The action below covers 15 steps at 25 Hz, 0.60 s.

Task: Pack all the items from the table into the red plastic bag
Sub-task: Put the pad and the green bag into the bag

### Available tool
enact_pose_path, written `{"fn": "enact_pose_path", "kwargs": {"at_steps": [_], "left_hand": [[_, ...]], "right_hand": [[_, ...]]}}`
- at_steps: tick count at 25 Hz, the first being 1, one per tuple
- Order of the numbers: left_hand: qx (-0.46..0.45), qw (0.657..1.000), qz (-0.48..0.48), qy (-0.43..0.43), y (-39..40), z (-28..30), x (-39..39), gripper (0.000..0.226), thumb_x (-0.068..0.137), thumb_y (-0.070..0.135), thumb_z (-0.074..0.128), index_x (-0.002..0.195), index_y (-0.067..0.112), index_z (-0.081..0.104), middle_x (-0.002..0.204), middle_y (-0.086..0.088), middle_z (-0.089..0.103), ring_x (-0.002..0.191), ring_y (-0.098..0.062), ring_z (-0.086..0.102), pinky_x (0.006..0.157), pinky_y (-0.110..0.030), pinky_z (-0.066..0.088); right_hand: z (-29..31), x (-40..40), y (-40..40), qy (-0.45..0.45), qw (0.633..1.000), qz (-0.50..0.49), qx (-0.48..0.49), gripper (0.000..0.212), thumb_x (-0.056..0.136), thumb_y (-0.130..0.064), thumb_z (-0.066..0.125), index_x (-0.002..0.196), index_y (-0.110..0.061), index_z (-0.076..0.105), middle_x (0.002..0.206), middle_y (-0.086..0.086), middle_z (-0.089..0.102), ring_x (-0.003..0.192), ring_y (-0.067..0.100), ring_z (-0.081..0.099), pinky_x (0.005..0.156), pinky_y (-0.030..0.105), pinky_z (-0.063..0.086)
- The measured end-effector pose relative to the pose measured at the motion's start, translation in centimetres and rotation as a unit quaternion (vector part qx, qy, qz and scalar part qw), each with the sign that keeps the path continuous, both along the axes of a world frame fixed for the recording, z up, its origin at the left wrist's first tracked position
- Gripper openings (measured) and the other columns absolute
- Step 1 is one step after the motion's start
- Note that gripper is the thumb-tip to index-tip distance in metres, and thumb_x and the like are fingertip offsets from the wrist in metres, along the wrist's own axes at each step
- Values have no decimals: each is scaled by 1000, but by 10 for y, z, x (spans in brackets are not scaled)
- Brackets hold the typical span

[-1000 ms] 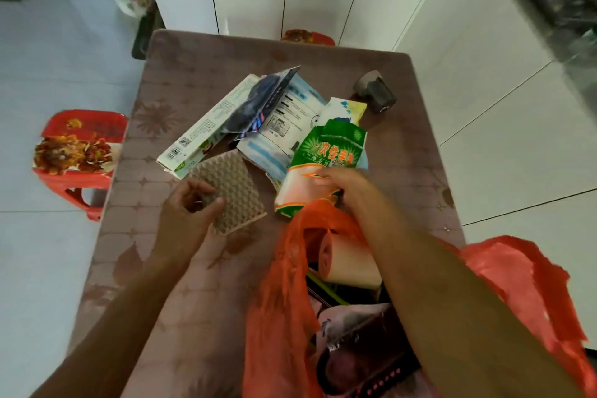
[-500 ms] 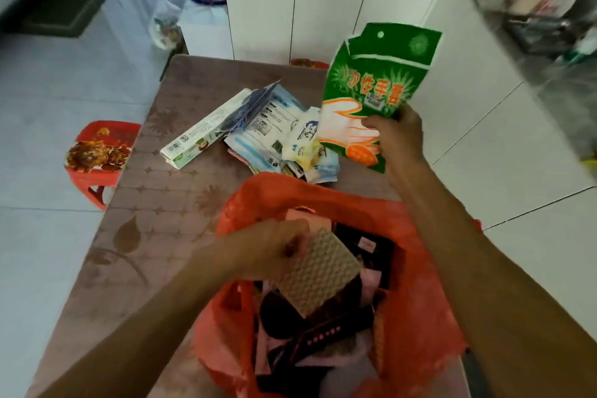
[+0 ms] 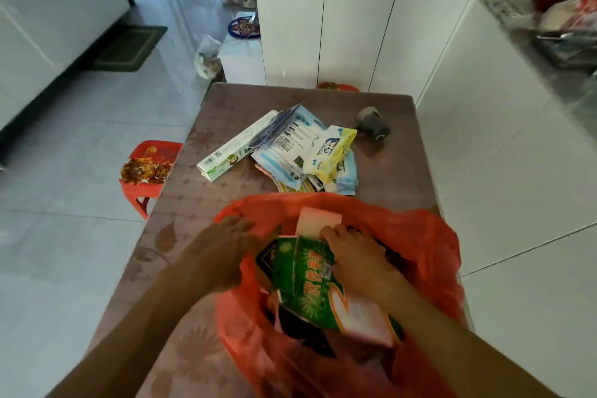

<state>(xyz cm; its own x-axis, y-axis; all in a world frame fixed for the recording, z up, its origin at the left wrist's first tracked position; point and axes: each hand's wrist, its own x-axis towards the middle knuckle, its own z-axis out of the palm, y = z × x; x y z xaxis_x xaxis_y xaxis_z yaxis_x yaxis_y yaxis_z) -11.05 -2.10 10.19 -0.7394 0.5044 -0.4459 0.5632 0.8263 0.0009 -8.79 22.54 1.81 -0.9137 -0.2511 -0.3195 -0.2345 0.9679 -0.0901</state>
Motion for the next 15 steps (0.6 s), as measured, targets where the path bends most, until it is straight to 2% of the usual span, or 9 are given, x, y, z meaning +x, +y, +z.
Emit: {"fn": "enact_pose_path", "kwargs": {"at_steps": [1,3,6,8,9,11,13,14,15], "left_hand": [[138,990,15,-11,-4,5,-1,51,82,14,67,130,28,57,135,-2,58,124,-14,54,98,-29,48],[360,928,81,-40,-4,12,-7,30,80,8,69,103,28,70,98,8,72,88,-5,66,72,-15,51],[518,805,288,-12,2,-4,-58,22,82,4,68,89,25,69,87,3,71,76,-10,66,63,-17,49],[532,726,434,-32,9,-36,-115,13,82,10,68,91,19,67,94,-8,71,79,-19,64,61,-25,45],[506,705,493,-55,15,-54,-141,15,80,14,69,95,16,67,99,-11,71,80,-21,62,62,-28,44],[431,704,548,-132,18,-100,-191,34,78,26,74,107,10,65,105,-12,68,80,-20,59,63,-29,43],[377,698,576,-199,26,-138,-225,60,69,51,79,108,9,64,102,-8,70,80,-20,64,67,-31,51],[370,682,590,-224,30,-154,-239,66,63,59,80,103,9,65,98,-8,72,82,-22,68,73,-35,56],[402,645,607,-234,38,-157,-244,59,67,55,80,98,7,65,95,-10,73,85,-24,70,77,-37,59]], "right_hand": [[-3,1,-4,46,999,-4,14,56,79,-19,60,131,-23,41,121,5,55,106,30,56,91,45,43],[0,-1,-7,104,994,-21,-10,53,76,-20,62,128,-21,48,119,4,57,104,30,55,86,43,45],[22,-10,-18,193,967,-78,-147,18,73,-15,59,91,-19,59,86,0,64,78,21,59,63,32,45],[32,-19,-30,181,950,-105,-233,9,79,-13,58,84,-21,58,81,-4,62,73,13,57,61,27,46],[33,-24,-35,168,941,-126,-265,9,82,-13,57,85,-21,59,82,-6,62,74,10,56,63,25,47],[28,-27,-43,153,921,-177,-312,12,83,-12,55,87,-20,62,85,-7,63,79,8,56,67,23,48],[20,-22,-48,149,906,-219,-331,14,79,-10,52,85,-18,63,85,-7,62,80,8,56,67,23,46],[19,-17,-48,145,901,-234,-335,16,77,-8,52,83,-18,63,84,-8,61,80,6,55,67,21,44],[18,-11,-46,144,895,-249,-341,18,74,-6,53,82,-19,63,83,-10,61,80,4,55,68,19,43]]}}
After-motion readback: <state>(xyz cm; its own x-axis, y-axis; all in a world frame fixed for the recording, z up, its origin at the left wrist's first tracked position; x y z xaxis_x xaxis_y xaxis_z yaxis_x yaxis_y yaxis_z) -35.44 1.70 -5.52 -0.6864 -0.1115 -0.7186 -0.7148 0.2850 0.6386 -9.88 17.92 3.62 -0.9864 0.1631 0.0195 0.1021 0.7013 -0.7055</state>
